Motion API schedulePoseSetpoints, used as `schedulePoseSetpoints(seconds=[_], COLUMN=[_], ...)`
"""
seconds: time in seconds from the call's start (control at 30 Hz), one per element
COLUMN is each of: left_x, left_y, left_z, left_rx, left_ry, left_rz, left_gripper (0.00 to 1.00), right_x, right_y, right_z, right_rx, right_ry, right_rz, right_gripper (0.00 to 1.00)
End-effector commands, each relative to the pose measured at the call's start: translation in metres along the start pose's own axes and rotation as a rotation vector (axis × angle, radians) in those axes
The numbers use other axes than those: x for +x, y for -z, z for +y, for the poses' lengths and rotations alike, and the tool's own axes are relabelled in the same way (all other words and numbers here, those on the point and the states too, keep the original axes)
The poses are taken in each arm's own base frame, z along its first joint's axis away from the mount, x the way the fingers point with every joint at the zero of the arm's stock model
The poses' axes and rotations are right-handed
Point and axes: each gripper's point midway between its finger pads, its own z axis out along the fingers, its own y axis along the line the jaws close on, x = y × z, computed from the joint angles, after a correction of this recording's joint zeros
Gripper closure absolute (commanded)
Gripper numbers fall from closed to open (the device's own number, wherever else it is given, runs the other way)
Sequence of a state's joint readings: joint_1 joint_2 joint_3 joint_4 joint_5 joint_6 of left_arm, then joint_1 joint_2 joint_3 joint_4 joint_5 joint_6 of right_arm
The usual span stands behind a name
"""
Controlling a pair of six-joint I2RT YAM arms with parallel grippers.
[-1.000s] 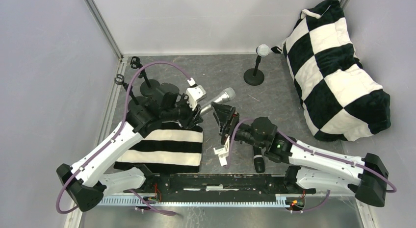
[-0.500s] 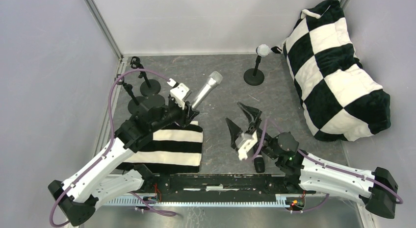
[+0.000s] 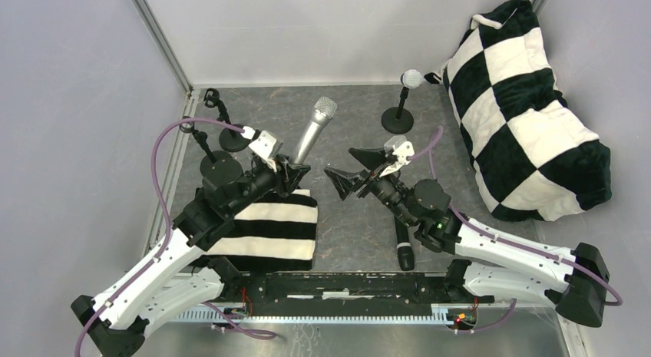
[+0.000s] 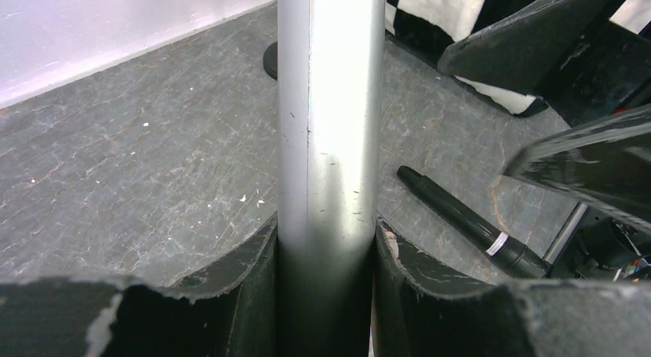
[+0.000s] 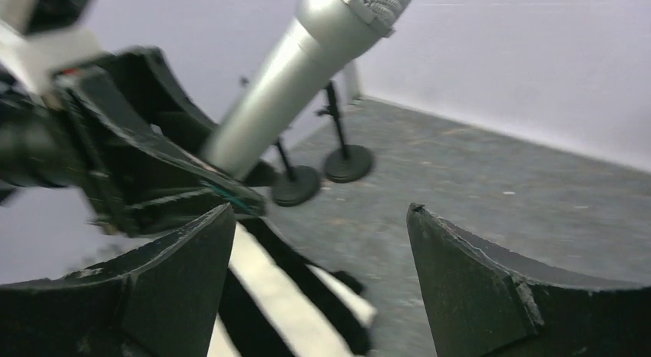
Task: Attach the microphones to the stand
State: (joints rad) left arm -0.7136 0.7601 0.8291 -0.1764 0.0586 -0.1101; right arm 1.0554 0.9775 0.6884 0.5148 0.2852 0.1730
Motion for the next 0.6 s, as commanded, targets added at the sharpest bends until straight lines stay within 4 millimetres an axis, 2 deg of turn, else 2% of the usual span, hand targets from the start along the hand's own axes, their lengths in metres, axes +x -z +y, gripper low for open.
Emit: schedulePoseSetpoints(seconds=[0.0,0.1,0.23,0.57], left_x=[-0.026,-0.028,-0.028,-0.022], left_y=[0.002,0.005,0.01,0.01], left_z=[-0.004,-0.01,-0.015,-0.023], left_rx=[0.013,0.05,0.082,0.13], left_ry=[0.025,0.02,0.009,0.011], left_rz=[-0.11,-0.131,-0.164,-0.154], left_gripper=[0.98,0.98,0.98,0.98], right_x=[-0.046,-0.053,-0.056,-0.066], right_y=[-0.003,-0.012,-0.033,-0.08], right_z=[0.039,0.038,0.032,0.055], right_rx=[-0.165,-0.16,-0.139,-0.213], right_ry=[-0.381,-0.572,-0.702,-0.697], right_rz=[-0.127,-0.15,-0.162,-0.139], right_gripper=[0.11,0.12,0.13,0.14])
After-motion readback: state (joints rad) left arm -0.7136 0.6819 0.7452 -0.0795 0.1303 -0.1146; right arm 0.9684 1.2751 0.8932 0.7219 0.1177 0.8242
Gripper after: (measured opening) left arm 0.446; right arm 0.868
